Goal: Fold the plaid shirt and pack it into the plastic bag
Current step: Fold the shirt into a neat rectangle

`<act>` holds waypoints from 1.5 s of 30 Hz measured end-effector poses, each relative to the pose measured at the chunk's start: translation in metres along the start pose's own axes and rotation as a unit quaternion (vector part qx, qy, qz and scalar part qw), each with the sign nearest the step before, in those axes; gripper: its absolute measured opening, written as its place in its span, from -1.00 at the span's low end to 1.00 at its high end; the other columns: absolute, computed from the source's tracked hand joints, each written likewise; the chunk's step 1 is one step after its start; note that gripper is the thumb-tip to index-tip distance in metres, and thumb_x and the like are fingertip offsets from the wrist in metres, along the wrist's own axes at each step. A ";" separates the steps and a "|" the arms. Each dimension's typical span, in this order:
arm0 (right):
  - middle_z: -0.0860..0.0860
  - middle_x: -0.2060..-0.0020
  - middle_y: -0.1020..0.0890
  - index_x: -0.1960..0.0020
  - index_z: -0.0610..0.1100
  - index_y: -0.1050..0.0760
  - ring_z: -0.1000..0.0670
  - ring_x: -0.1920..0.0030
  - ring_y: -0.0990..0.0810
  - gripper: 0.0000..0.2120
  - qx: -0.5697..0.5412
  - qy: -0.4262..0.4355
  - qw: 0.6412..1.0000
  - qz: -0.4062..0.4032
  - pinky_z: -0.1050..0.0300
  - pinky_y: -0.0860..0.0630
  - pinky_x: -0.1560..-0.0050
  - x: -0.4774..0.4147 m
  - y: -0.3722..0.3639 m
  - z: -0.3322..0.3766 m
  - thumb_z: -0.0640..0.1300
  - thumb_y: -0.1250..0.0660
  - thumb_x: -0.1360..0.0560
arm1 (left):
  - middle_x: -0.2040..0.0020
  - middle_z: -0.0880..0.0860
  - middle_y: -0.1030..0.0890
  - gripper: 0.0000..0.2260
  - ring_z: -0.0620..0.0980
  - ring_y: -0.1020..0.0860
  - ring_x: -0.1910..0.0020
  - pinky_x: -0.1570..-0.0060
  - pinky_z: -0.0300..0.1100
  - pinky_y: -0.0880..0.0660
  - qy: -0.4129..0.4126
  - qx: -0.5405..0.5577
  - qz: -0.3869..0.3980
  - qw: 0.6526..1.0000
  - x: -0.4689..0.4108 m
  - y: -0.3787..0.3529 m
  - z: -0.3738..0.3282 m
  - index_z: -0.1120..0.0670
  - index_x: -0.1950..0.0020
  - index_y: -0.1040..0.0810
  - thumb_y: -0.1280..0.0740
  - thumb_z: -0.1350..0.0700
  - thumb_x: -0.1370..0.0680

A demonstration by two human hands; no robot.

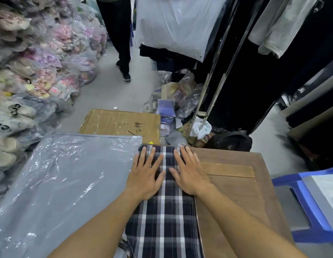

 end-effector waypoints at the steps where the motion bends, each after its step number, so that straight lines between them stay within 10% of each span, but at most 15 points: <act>1: -0.06 -0.62 0.19 -0.62 -0.05 0.17 -0.04 -0.58 0.32 -0.34 0.009 0.009 1.000 0.011 -0.06 0.27 -0.57 -0.001 -0.007 0.000 0.25 0.16 -0.63 | -0.62 0.06 0.23 -0.37 0.13 0.33 -0.57 -0.54 0.12 0.27 -0.001 0.004 0.006 1.000 0.001 -0.005 0.003 -0.10 -0.61 0.12 0.19 -0.27 -0.57; 5: -0.06 -0.61 0.23 -0.61 -0.04 0.23 -0.03 -0.56 0.37 -0.22 0.031 0.008 0.999 -0.001 -0.09 0.30 -0.57 -0.002 -0.018 0.000 0.31 0.44 -0.48 | -0.61 0.04 0.28 -0.37 0.11 0.37 -0.56 -0.55 0.14 0.24 0.008 0.020 0.003 1.000 -0.001 -0.016 0.007 -0.14 -0.60 0.16 0.16 -0.31 -0.57; 18: -0.02 -0.57 0.36 -0.61 0.03 0.24 -0.05 -0.51 0.51 -0.27 -0.012 0.073 0.997 0.035 -0.10 0.38 -0.54 0.119 -0.031 0.036 0.40 0.20 -0.58 | -0.61 0.10 0.28 -0.35 0.17 0.35 -0.56 -0.54 0.15 0.24 0.020 -0.005 0.040 0.999 -0.002 -0.021 0.008 -0.11 -0.61 0.18 0.15 -0.33 -0.57; 23: -0.11 -0.61 0.12 -0.61 -0.03 0.05 -0.18 -0.59 0.28 -0.29 0.024 0.079 0.996 0.010 -0.17 0.19 -0.50 0.135 -0.055 0.040 0.36 0.13 -0.61 | -0.60 0.09 0.31 -0.37 0.16 0.36 -0.56 -0.54 0.14 0.26 0.024 0.000 0.058 0.998 -0.004 -0.020 0.008 -0.13 -0.60 0.21 0.12 -0.32 -0.59; 27: -0.02 -0.61 0.19 -0.62 0.00 0.04 -0.05 -0.58 0.35 -0.33 -0.062 0.073 0.995 -0.002 -0.07 0.35 -0.56 0.136 -0.039 0.036 0.33 0.14 -0.63 | -0.64 0.07 0.07 -0.44 0.14 0.15 -0.60 -0.55 0.12 0.13 0.038 0.038 0.055 0.997 -0.010 -0.007 0.005 -0.12 -0.60 -0.04 0.04 -0.25 -0.62; 33: 0.14 -0.18 -0.29 -0.31 0.04 -0.31 0.09 -0.21 -0.32 -0.65 -0.238 -0.134 0.957 -0.098 0.03 -0.47 -0.27 0.150 -0.020 -0.012 0.06 -0.24 -0.57 | -0.48 0.10 -0.36 -0.63 0.15 -0.29 -0.42 -0.41 0.11 -0.22 0.074 0.064 -0.014 0.995 -0.038 0.041 0.022 0.10 -0.47 -0.33 -0.09 0.06 -0.67; 45: 0.18 0.11 -0.59 -0.16 0.07 -0.38 0.21 0.12 -0.58 -0.69 -0.358 -0.271 0.893 0.024 0.33 -0.50 0.19 0.156 -0.039 -0.024 0.02 -0.42 -0.51 | -0.28 0.11 -0.52 -0.73 0.14 -0.43 -0.27 -0.24 0.06 -0.38 0.072 0.034 0.032 0.996 -0.068 0.042 0.034 0.09 -0.32 -0.50 -0.24 0.12 -0.63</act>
Point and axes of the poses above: each hand's wrist, its own x-axis away from the middle knuckle, its own y-axis out of the back of the hand, z = x × y, the point moved 8 cm from there along -x, towards the middle knuckle
